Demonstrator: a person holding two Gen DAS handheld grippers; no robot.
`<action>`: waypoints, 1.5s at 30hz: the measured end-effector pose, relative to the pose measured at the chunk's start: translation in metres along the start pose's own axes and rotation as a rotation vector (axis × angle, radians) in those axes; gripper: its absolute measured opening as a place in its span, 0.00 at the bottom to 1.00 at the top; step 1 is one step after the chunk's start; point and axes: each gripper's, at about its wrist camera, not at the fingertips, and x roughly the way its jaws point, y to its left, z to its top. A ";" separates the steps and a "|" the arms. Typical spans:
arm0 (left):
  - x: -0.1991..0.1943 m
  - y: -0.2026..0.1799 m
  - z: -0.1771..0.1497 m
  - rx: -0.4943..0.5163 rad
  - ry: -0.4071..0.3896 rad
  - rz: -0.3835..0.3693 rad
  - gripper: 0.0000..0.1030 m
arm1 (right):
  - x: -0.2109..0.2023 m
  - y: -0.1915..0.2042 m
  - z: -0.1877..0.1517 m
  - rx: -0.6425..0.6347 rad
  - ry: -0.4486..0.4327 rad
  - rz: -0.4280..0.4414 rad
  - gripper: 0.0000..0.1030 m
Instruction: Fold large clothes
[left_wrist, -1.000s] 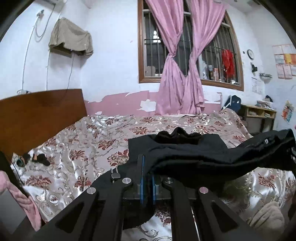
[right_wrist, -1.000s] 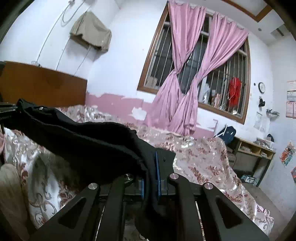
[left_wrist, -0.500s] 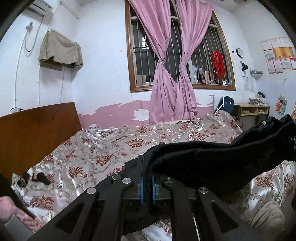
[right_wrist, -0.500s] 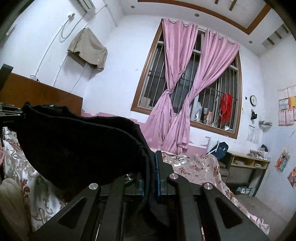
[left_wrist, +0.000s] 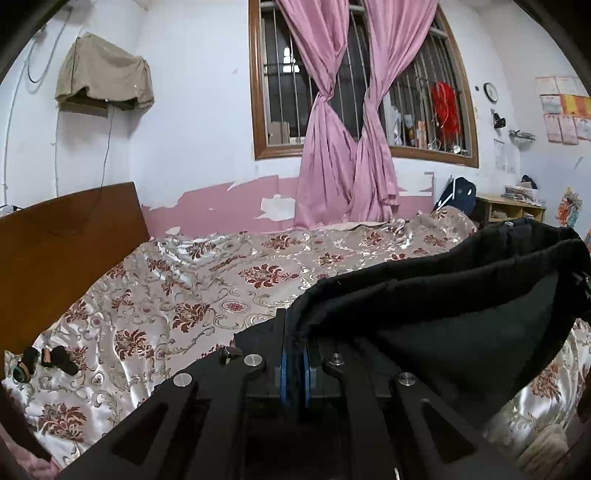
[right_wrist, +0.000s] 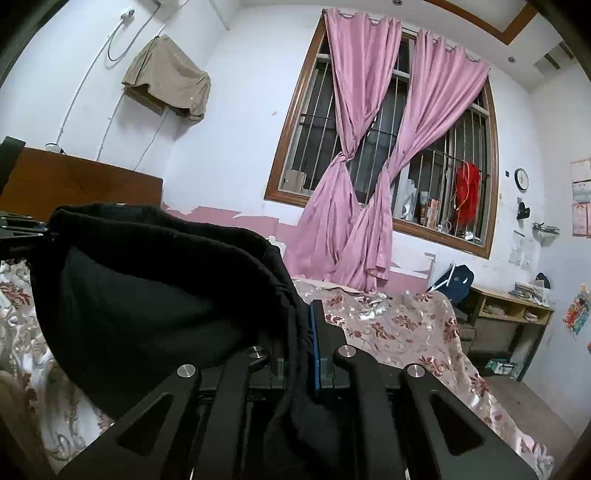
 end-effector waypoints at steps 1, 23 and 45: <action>0.008 0.000 0.005 0.005 0.007 0.002 0.06 | 0.010 -0.001 0.001 0.010 0.004 0.007 0.07; 0.236 -0.036 0.059 0.190 0.081 0.075 0.06 | 0.302 -0.025 -0.012 0.061 0.161 -0.004 0.07; 0.327 -0.033 0.014 0.158 0.292 0.015 0.08 | 0.384 -0.006 -0.089 0.135 0.403 -0.015 0.11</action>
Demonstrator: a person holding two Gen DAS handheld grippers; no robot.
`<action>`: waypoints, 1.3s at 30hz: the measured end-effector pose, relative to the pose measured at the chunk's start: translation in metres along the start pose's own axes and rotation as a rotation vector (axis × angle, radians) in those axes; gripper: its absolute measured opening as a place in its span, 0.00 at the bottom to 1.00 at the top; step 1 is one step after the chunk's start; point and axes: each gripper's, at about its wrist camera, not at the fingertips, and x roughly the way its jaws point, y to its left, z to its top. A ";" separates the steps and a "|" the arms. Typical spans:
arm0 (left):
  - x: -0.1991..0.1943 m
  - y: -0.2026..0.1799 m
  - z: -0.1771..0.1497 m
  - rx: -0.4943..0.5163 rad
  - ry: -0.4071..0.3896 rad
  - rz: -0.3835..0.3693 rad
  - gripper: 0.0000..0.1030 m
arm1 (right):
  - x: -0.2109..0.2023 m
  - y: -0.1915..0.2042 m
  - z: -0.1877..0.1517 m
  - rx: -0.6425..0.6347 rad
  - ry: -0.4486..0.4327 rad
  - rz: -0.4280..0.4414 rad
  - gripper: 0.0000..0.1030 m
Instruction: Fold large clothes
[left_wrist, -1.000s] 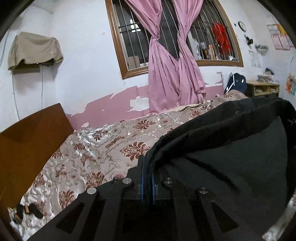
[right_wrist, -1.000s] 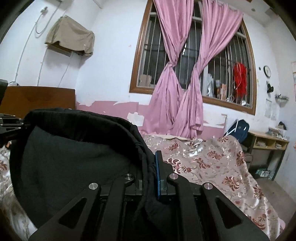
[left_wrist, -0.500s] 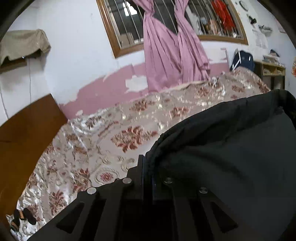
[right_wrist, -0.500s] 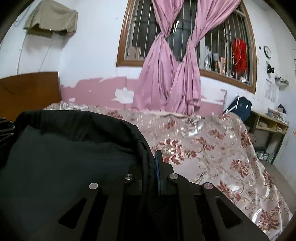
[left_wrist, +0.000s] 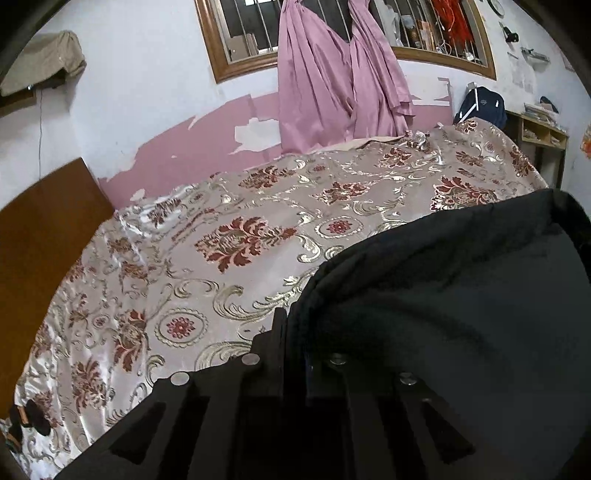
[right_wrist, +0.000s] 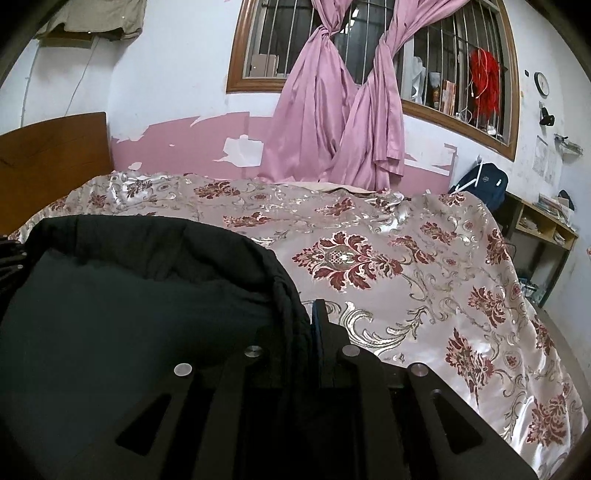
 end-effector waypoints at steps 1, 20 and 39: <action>0.000 0.001 0.000 -0.010 0.008 -0.008 0.08 | 0.001 0.000 0.000 -0.001 0.006 0.000 0.11; -0.071 0.011 -0.006 -0.072 -0.231 -0.012 0.90 | -0.045 -0.022 -0.006 0.031 -0.096 0.001 0.87; -0.102 -0.012 -0.113 -0.118 -0.112 -0.290 0.93 | -0.109 0.003 -0.079 -0.105 0.020 0.292 0.93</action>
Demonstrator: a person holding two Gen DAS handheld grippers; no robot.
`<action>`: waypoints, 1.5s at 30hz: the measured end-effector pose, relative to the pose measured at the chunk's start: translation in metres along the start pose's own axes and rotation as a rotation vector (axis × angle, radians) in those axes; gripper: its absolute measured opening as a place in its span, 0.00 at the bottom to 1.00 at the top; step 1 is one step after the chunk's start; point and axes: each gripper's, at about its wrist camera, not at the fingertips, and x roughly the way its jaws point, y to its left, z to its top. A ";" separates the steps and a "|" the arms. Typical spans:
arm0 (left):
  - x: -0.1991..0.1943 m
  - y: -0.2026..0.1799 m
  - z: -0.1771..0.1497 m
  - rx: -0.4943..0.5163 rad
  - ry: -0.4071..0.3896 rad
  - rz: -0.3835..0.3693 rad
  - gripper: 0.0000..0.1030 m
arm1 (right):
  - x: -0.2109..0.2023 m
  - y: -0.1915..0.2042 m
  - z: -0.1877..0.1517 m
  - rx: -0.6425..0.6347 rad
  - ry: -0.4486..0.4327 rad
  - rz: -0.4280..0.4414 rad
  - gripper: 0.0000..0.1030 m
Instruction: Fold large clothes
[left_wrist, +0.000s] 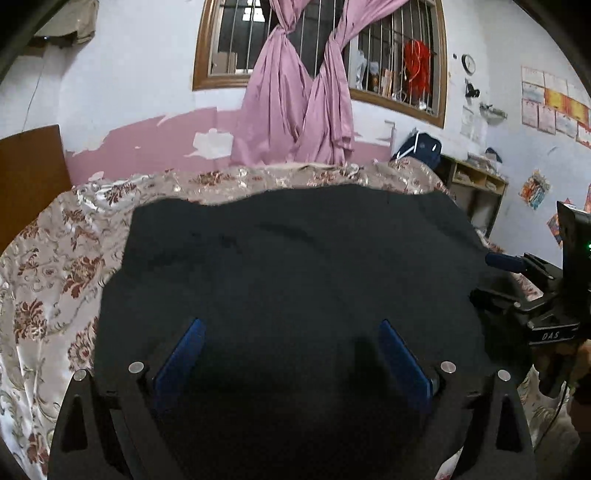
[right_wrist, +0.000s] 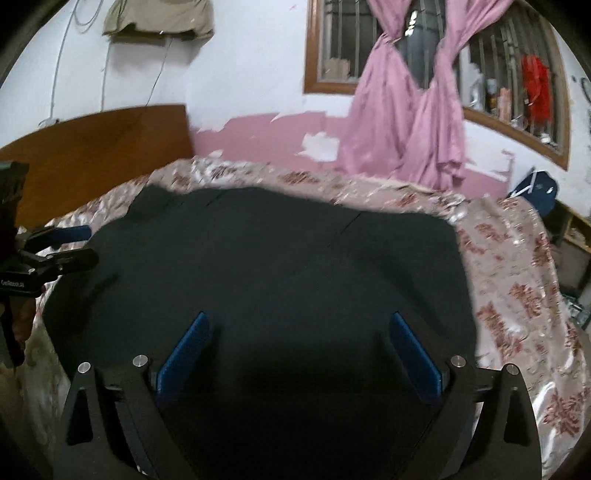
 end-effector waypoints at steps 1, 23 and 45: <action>0.007 0.000 -0.002 -0.002 0.002 0.012 0.93 | 0.005 0.002 -0.003 -0.002 0.015 0.004 0.93; 0.137 0.049 0.072 -0.222 0.092 0.102 0.93 | 0.124 -0.022 0.064 0.038 0.056 -0.162 0.93; 0.206 0.081 0.075 -0.303 0.229 0.101 1.00 | 0.206 -0.089 0.033 0.344 0.154 0.001 0.99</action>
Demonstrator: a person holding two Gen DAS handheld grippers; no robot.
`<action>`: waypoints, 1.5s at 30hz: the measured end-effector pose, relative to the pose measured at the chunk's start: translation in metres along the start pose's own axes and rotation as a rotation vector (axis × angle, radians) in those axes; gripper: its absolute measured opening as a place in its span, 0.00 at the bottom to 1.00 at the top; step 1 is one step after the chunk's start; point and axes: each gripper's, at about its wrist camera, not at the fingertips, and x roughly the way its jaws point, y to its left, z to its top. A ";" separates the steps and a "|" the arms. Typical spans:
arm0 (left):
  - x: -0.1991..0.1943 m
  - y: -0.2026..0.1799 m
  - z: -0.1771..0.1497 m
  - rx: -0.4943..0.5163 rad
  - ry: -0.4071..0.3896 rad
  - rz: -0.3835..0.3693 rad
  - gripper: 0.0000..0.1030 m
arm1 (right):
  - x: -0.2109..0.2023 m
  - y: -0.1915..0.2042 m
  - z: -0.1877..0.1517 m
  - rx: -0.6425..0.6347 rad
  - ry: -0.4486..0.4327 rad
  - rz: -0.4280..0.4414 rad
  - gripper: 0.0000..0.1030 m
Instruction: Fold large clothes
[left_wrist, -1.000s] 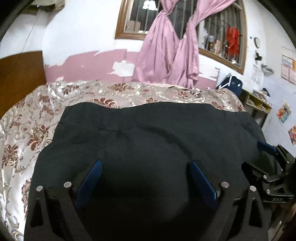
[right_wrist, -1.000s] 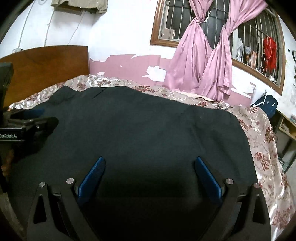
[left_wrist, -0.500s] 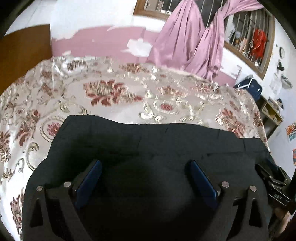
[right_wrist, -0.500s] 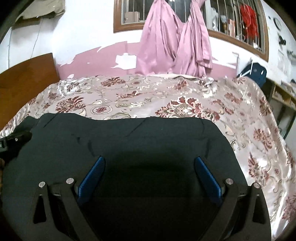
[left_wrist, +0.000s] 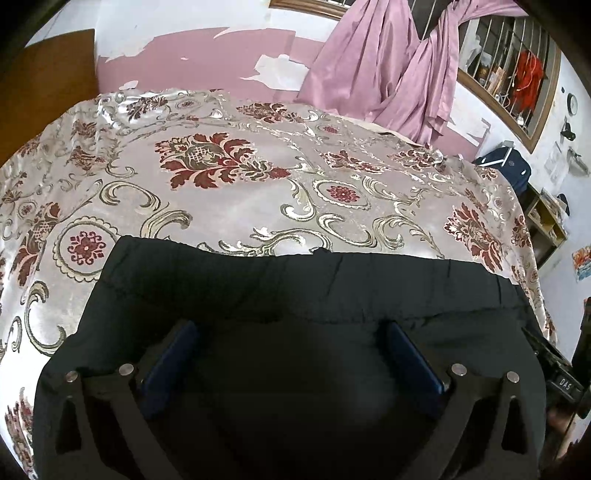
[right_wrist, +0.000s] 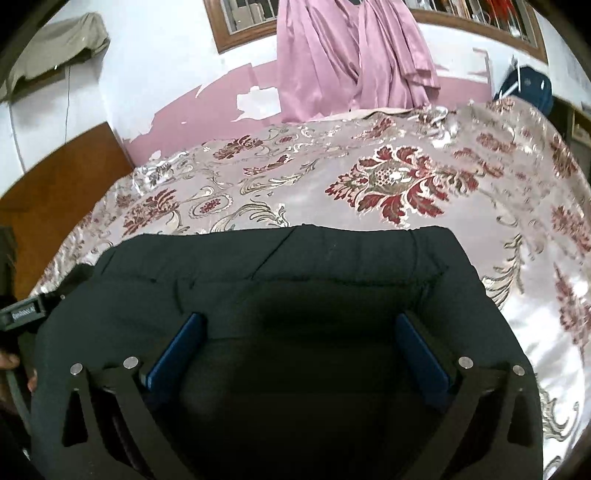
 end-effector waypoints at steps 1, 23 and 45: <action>0.001 0.000 0.000 -0.001 0.000 0.000 1.00 | 0.002 -0.002 -0.001 0.011 0.001 0.012 0.99; 0.004 0.005 -0.002 -0.019 -0.028 -0.022 1.00 | 0.012 -0.011 -0.008 0.079 0.004 0.068 0.99; -0.083 0.072 -0.035 -0.247 -0.289 0.018 1.00 | -0.045 -0.057 -0.027 0.230 -0.138 -0.003 0.99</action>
